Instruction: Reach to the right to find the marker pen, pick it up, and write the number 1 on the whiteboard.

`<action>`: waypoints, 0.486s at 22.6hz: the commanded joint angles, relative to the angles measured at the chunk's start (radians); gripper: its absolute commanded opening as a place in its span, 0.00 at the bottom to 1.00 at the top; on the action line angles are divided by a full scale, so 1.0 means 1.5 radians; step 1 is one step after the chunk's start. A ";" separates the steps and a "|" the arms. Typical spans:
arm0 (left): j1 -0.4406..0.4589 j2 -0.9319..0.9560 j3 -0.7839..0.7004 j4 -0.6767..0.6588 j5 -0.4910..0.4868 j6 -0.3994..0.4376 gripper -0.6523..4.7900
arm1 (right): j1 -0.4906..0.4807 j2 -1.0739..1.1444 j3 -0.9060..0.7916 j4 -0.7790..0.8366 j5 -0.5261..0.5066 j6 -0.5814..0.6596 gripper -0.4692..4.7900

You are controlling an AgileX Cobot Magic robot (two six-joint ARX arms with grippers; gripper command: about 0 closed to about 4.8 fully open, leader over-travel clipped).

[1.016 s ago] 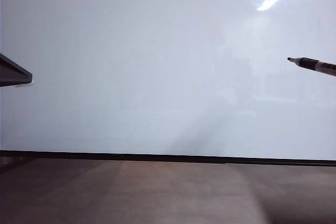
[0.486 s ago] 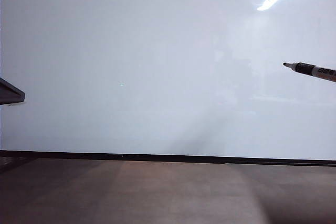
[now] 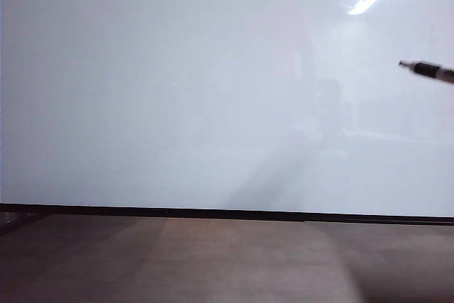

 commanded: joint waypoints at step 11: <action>0.240 -0.117 0.000 0.009 0.012 0.003 0.11 | -0.113 -0.002 -0.003 0.020 0.003 0.000 0.08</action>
